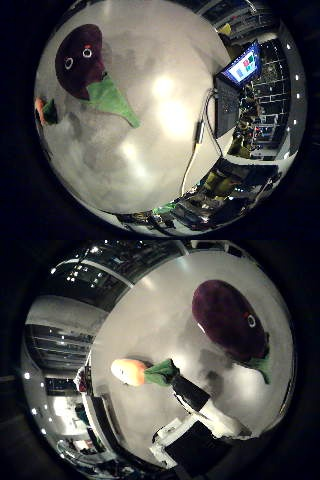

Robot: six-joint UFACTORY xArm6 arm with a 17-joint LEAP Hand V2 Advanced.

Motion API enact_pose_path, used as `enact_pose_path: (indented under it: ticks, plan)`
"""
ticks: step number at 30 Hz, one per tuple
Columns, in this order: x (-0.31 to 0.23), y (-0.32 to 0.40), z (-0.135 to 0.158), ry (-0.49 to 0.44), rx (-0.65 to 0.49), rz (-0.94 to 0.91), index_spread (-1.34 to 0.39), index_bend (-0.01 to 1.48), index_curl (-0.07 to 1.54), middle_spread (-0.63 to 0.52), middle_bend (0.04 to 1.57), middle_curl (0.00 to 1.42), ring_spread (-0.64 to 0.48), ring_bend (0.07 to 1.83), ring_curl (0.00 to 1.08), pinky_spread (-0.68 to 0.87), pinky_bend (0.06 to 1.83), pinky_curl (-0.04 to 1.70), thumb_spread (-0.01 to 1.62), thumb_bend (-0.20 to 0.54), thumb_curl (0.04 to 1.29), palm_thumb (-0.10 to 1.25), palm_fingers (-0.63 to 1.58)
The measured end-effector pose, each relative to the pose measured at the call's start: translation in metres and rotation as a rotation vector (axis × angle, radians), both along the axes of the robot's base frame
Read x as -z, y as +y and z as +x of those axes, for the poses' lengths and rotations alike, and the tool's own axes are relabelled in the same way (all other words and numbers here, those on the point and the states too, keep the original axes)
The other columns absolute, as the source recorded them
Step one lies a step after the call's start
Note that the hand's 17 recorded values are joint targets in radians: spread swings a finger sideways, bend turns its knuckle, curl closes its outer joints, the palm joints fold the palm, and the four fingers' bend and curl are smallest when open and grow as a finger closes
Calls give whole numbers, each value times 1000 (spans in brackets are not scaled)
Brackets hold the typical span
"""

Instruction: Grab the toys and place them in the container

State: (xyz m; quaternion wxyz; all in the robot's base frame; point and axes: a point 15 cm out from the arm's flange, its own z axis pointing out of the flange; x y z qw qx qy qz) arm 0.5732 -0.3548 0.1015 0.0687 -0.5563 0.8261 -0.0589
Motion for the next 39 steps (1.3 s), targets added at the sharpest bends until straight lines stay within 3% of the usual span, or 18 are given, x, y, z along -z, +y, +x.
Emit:
enact_pose_path:
  ticks: [6,11,12,13,14,16,19,22,25,30,39]
  plan:
    - [21,3,-4,25,-1,14,-145,156,264,192,264,332,189,447,259,359,410,300,1057,-24,387,633,300]
    - [33,6,-5,37,-5,22,-174,167,265,98,312,340,69,646,284,274,437,284,1047,-20,387,656,595]
    - [33,5,-6,38,-5,22,-224,162,247,38,364,344,-15,800,295,173,521,272,1037,-13,393,682,964]
    - [34,4,-7,39,-5,22,-247,173,249,14,385,352,-46,831,301,105,594,287,1033,-11,396,692,1133]
    - [34,3,-7,39,-4,22,-278,196,265,-25,428,370,-88,880,328,12,622,295,1026,-12,399,706,1221]
    - [33,1,-9,37,-4,21,-367,384,372,-131,661,461,-183,960,400,-287,734,358,1001,-18,407,742,1406]
    - [29,-4,-10,33,-1,16,-371,647,487,-163,840,523,-210,1041,438,-393,867,411,977,-13,415,787,1505]
    - [22,-8,-13,31,4,16,-329,849,577,-160,978,567,-202,1148,479,-381,1005,477,959,-15,425,832,1445]
    - [18,-10,-15,32,7,16,-285,977,640,-133,1118,606,-185,1278,528,-325,1148,556,894,0,492,960,1361]
    - [11,-6,-29,73,6,49,-255,1037,678,-114,1218,623,-167,1378,560,-260,1266,645,745,-11,602,1058,1256]
    - [-62,0,-59,108,-32,88,-252,1070,716,-107,1294,617,-162,1442,564,-200,1280,770,606,-19,737,1067,1198]
